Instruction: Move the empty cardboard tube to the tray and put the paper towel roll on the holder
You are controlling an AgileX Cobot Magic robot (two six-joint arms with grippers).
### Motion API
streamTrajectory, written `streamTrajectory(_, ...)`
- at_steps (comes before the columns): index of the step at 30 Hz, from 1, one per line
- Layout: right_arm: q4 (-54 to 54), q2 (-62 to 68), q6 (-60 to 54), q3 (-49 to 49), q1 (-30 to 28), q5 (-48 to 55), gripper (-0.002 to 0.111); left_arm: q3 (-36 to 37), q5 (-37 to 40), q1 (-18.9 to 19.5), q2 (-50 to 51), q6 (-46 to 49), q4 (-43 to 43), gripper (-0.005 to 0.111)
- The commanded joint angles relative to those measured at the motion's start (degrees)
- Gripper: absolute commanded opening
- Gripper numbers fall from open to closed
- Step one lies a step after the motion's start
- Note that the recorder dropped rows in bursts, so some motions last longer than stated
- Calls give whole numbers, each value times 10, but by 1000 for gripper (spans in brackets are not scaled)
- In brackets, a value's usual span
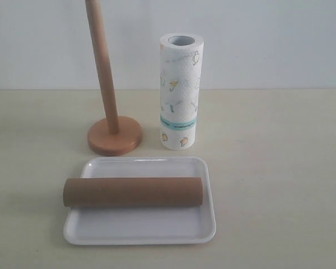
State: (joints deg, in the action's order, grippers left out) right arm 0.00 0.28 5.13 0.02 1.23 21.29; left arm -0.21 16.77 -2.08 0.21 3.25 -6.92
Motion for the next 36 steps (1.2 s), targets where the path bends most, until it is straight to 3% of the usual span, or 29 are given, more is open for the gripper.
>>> streamTrajectory(1, -3, -3, -2, 0, -1, -2, 3, 2, 1, 2, -2, 3, 4, 4)
streamTrajectory(7, -14, -3, -51, 0, -1, -88, 3, 2, 1, 2, -2, 3, 4, 4)
streamTrajectory(17, 9, -3, -54, 0, -1, -414, 3, 2, 1, 2, -2, 3, 4, 4)
streamTrajectory(22, 12, 21, -100, -91, -1, -320, 3, 2, 1, 2, -2, 3, 4, 4)
streamTrajectory(30, 9, 266, -132, -275, -1, -194, 3, 2, 1, 2, -2, 3, 4, 4)
streamTrajectory(36, 9, 419, -128, -298, -1, -249, 3, 2, 1, 2, -2, 3, 4, 4)
